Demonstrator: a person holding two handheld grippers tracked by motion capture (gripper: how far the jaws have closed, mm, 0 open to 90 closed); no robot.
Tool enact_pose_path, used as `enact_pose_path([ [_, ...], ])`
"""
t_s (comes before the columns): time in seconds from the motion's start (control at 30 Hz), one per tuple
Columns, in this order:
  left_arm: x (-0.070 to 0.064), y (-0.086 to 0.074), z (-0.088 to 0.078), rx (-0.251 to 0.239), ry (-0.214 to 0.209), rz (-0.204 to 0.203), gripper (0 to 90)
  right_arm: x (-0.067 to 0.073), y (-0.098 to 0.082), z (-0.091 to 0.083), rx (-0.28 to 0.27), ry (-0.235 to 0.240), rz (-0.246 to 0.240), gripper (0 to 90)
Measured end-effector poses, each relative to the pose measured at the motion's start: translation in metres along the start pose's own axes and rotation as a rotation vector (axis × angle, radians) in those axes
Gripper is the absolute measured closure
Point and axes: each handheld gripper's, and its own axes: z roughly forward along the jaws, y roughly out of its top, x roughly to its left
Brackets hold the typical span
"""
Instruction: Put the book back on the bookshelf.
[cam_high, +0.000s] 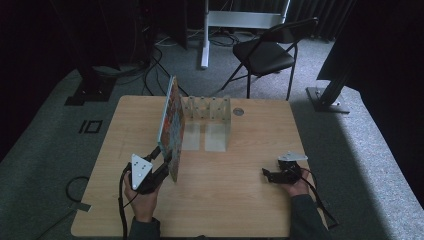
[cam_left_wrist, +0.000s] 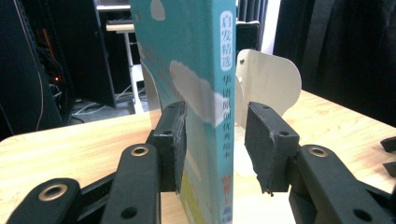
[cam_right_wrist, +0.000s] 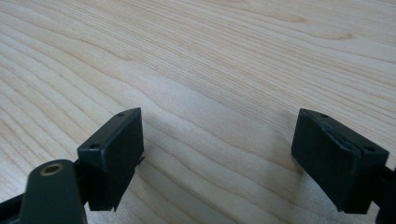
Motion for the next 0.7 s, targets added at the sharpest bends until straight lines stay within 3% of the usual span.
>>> enact_pose_path([
  [0.17, -0.001, -0.002, -0.007, 0.015, -0.015, 0.001, 58.7, 0.0, 0.0, 0.0, 0.0, 0.0, 0.0, 16.7],
  [0.6, -0.012, -0.007, -0.024, 0.059, -0.077, 0.055, 58.7, 0.0, 0.0, 0.0, 0.0, 0.0, 0.0, 16.7],
  [0.7, -0.011, -0.008, -0.023, 0.064, -0.085, 0.043, 58.4, 0.0, 0.0, 0.0, 0.0, 0.0, 0.0, 16.7],
])
